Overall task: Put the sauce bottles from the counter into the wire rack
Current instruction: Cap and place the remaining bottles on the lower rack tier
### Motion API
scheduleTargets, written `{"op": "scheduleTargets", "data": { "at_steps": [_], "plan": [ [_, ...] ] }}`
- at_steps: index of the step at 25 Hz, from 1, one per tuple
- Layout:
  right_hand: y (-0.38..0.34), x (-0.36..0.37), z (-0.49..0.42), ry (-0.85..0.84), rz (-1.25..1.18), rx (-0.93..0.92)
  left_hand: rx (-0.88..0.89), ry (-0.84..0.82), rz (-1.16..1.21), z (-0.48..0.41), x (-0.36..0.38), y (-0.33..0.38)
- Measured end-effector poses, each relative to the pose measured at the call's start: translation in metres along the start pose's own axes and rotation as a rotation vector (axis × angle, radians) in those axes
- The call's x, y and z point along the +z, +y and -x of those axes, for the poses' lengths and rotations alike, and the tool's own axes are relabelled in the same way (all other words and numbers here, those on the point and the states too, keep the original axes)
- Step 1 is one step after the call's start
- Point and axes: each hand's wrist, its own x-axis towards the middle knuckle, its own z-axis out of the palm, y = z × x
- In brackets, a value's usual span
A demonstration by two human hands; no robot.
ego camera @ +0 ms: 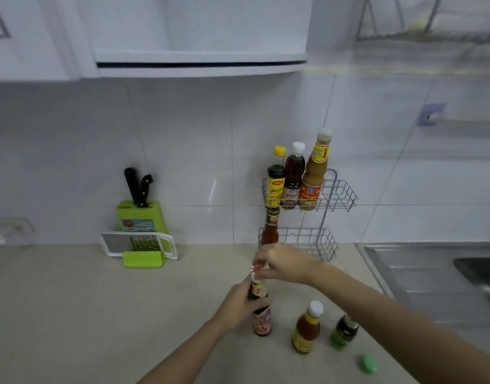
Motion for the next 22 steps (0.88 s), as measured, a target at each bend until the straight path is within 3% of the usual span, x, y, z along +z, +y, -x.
{"op": "scheduleTargets", "data": {
  "at_steps": [11, 18, 22],
  "plan": [
    [0.008, -0.158, -0.012, -0.032, -0.158, -0.034, 0.188, -0.203, -0.022, -0.022, -0.089, 0.130],
    [-0.006, -0.161, 0.007, -0.094, 0.249, -0.128, 0.264, -0.231, -0.133, -0.012, -0.095, 0.153],
    [-0.010, -0.144, 0.013, 0.192, 0.545, -0.103, 0.274, -0.028, -0.194, -0.010, -0.079, 0.160]
  ]
}}
